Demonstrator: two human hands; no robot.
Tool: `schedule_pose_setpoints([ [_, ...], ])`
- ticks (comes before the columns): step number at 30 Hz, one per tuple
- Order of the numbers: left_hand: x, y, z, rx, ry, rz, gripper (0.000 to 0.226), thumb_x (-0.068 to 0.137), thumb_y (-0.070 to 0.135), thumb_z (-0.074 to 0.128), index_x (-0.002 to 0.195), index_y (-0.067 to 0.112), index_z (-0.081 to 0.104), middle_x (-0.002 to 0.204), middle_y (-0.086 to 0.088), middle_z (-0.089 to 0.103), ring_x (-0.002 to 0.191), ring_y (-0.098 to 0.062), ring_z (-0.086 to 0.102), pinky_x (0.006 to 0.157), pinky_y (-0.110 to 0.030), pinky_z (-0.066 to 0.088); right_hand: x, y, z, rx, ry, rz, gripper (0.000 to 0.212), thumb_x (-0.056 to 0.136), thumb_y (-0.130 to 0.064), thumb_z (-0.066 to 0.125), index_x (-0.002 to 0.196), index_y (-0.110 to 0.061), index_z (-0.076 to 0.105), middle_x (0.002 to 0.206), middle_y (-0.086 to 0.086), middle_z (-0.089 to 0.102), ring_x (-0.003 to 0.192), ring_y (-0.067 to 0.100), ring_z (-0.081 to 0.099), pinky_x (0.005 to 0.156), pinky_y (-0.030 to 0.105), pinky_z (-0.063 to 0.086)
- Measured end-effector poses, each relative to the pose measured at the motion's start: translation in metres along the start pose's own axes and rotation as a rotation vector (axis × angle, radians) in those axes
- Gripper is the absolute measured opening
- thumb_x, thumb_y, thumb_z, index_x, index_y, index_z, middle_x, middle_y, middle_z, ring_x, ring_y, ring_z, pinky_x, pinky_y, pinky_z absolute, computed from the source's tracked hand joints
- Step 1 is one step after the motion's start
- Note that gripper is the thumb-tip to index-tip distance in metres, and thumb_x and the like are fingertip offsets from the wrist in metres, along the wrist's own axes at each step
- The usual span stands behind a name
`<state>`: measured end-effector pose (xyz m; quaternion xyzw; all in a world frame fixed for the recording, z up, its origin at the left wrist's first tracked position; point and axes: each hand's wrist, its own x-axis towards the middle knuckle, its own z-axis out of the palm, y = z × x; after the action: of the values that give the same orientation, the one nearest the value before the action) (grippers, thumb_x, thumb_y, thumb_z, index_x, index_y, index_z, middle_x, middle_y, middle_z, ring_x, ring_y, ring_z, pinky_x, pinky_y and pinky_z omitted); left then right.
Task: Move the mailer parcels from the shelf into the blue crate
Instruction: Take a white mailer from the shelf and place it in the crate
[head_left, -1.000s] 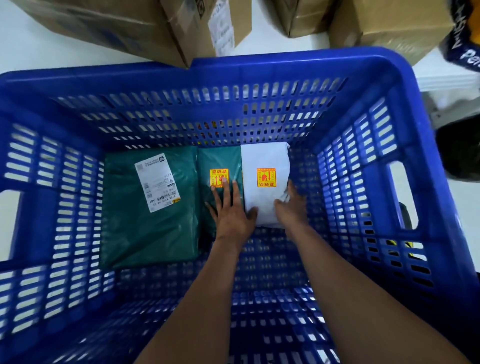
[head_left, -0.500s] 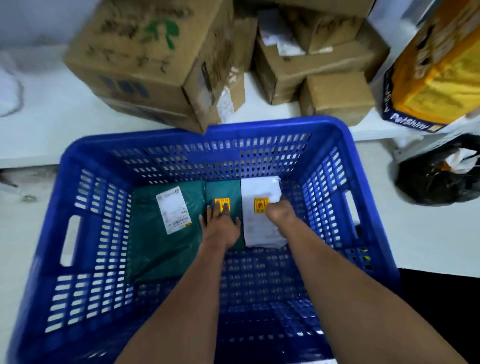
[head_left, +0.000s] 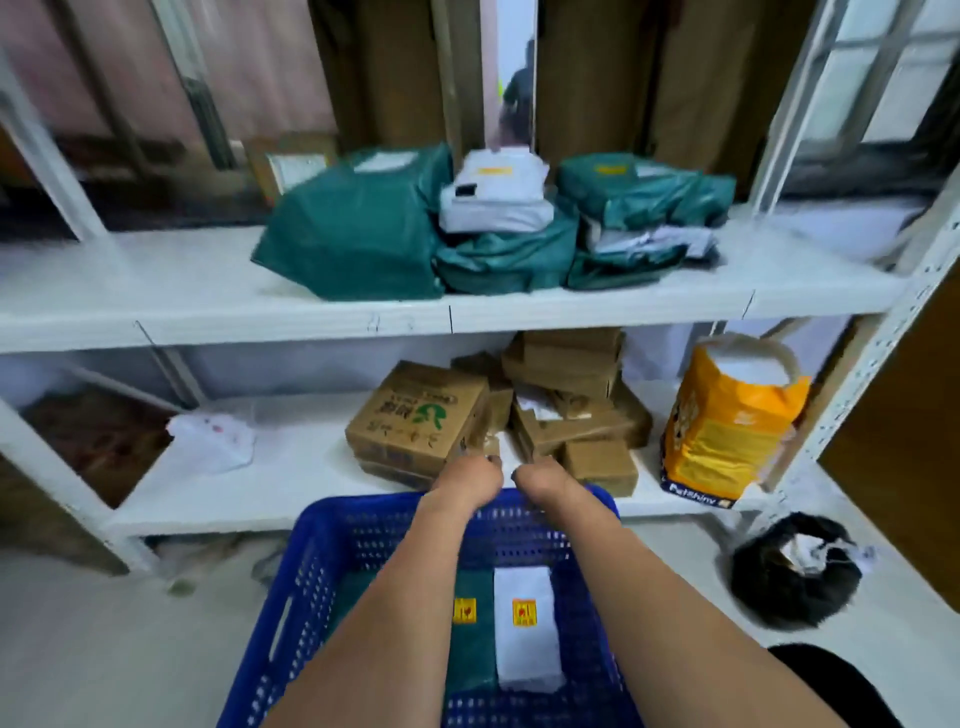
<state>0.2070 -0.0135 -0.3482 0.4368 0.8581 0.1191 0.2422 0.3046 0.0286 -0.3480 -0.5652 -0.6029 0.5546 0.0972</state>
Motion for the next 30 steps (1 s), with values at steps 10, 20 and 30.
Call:
schedule_pose_setpoints([
  [10, -0.062, 0.075, -0.163, -0.174, 0.295, 0.099, 0.047, 0.102, 0.032, 0.034, 0.131, 0.000, 0.053, 0.140, -0.022, 0.050, 0.128, -0.036, 0.048, 0.101, -0.036, 0.040, -0.107, -0.149, -0.066, 0.176, 0.079, -0.284, 0.024, 0.095, -0.014, 0.049, 0.073, -0.022, 0.044, 0.099, 0.015, 0.060, 0.085, 0.022, 0.063, 0.070, 0.026, 0.050],
  [20, -0.038, 0.118, -0.236, -0.434, 0.478, 0.202, 0.039, 0.096, 0.024, 0.041, 0.128, 0.006, 0.054, 0.129, -0.017, 0.057, 0.114, -0.036, 0.055, 0.096, -0.042, 0.049, -0.097, -0.219, -0.107, 0.269, 0.230, -0.351, 0.034, 0.093, -0.007, 0.041, 0.126, -0.003, 0.049, 0.088, 0.009, 0.052, 0.085, 0.026, 0.051, 0.092, 0.045, 0.050],
  [30, 0.040, 0.117, -0.219, -0.424, 0.489, 0.203, 0.063, 0.088, 0.016, 0.045, 0.149, 0.009, 0.031, 0.158, -0.011, 0.018, 0.140, -0.032, 0.030, 0.112, -0.041, 0.036, -0.010, -0.234, -0.100, 0.312, 0.257, -0.319, 0.050, 0.092, -0.030, 0.044, 0.138, -0.011, 0.043, 0.139, 0.014, 0.042, 0.112, 0.035, 0.052, 0.078, 0.052, 0.058],
])
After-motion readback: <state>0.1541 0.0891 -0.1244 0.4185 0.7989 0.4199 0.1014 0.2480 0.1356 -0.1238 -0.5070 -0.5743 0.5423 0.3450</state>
